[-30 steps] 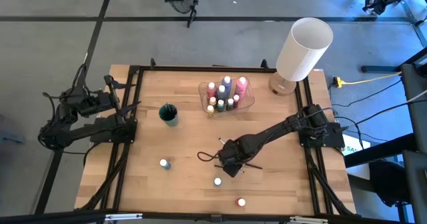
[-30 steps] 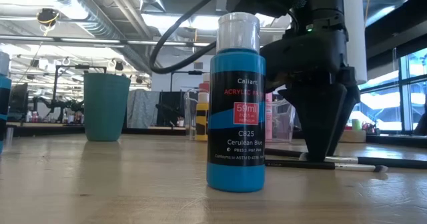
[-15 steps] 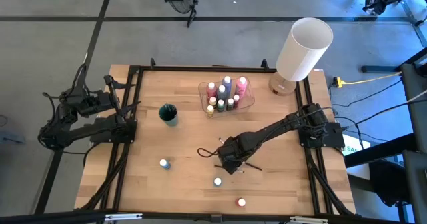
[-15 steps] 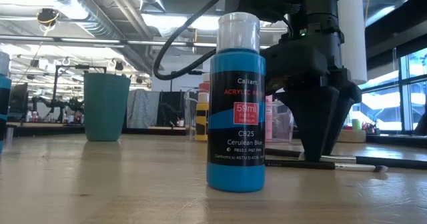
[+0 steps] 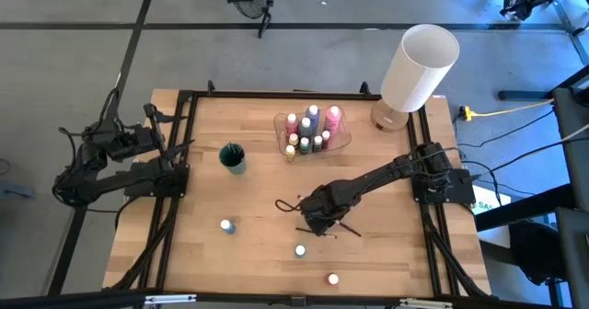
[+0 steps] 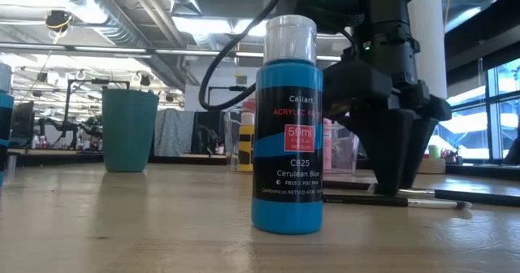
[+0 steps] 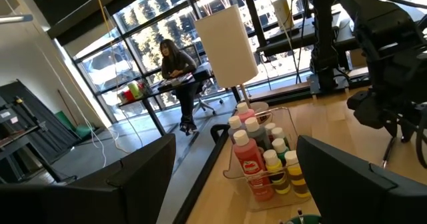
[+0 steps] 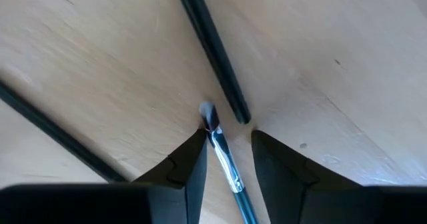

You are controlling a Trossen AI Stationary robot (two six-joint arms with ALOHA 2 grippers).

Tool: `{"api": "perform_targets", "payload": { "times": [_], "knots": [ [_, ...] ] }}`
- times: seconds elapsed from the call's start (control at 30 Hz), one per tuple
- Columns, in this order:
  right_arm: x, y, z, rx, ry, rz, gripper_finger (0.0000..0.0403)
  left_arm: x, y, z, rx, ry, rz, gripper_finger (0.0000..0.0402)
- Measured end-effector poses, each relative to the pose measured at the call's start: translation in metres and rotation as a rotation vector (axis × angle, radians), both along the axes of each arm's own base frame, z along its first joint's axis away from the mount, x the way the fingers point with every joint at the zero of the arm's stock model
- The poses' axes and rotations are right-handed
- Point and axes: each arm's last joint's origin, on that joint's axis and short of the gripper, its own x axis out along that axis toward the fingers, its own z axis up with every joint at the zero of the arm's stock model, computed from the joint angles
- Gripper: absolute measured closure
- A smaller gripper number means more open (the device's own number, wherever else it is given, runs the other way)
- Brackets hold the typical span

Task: Pick & Place Paint Supplies
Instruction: Put the black paint brush into the green cup

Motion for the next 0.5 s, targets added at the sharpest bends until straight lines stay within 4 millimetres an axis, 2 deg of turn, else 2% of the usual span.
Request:
{"api": "perform_targets", "payload": {
  "times": [0.13,0.27,0.5],
  "knots": [
    [0.001,-0.002,0.000,0.006,0.001,-0.004,0.0279,0.000,0.000,0.000,0.000,0.000,0.000,0.0093],
    [0.002,-0.011,0.000,0.016,0.025,-0.119,0.0279,0.000,0.000,0.000,0.000,0.000,0.000,0.0093],
    [0.006,-0.019,-0.001,0.032,0.005,-0.068,0.0279,0.000,0.000,0.000,-0.001,0.001,0.000,0.0093]
  ]
}}
